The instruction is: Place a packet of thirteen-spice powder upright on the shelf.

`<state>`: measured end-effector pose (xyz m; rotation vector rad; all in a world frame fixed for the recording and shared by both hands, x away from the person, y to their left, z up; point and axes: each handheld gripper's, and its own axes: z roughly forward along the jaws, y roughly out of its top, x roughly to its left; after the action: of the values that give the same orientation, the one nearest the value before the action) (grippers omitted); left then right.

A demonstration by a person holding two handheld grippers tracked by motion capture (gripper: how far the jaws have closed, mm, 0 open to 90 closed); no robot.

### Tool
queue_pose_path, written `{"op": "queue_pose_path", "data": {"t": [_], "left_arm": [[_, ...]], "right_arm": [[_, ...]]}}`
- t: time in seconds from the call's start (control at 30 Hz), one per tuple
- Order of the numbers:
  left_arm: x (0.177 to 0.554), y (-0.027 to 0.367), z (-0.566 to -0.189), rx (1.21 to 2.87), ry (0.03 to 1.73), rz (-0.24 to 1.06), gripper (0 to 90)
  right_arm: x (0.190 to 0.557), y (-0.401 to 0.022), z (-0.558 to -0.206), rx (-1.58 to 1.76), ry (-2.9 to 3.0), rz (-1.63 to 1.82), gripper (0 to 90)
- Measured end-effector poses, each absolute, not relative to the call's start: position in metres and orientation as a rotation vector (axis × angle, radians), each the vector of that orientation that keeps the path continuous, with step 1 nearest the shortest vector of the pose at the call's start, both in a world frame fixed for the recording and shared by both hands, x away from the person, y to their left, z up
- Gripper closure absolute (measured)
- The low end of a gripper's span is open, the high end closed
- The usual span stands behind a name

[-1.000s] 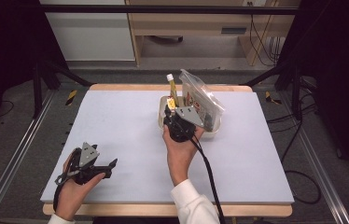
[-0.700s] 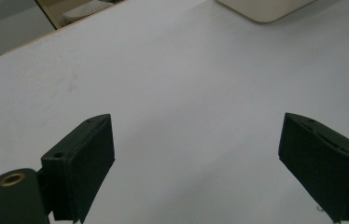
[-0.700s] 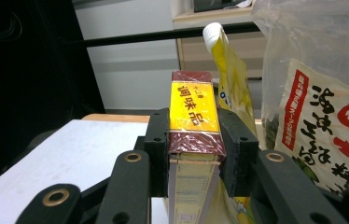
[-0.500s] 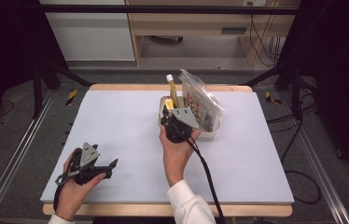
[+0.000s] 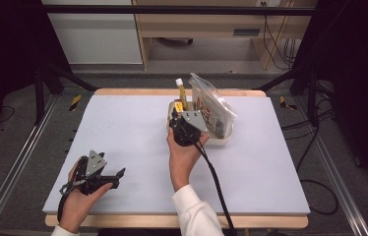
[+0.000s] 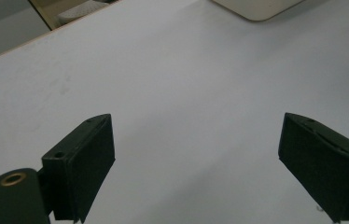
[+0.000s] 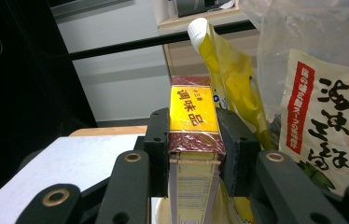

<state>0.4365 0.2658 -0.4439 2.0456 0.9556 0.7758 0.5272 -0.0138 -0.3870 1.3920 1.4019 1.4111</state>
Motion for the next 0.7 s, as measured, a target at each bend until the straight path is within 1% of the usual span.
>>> {"op": "queue_pose_path", "data": {"t": [0.7], "left_arm": [[0.4364, 0.2655, -0.4438, 2.051, 0.952, 0.775, 10.5]], "right_arm": [[0.5376, -0.0099, -0.3976, 1.411, 1.442, 1.371, 67.4]]}}
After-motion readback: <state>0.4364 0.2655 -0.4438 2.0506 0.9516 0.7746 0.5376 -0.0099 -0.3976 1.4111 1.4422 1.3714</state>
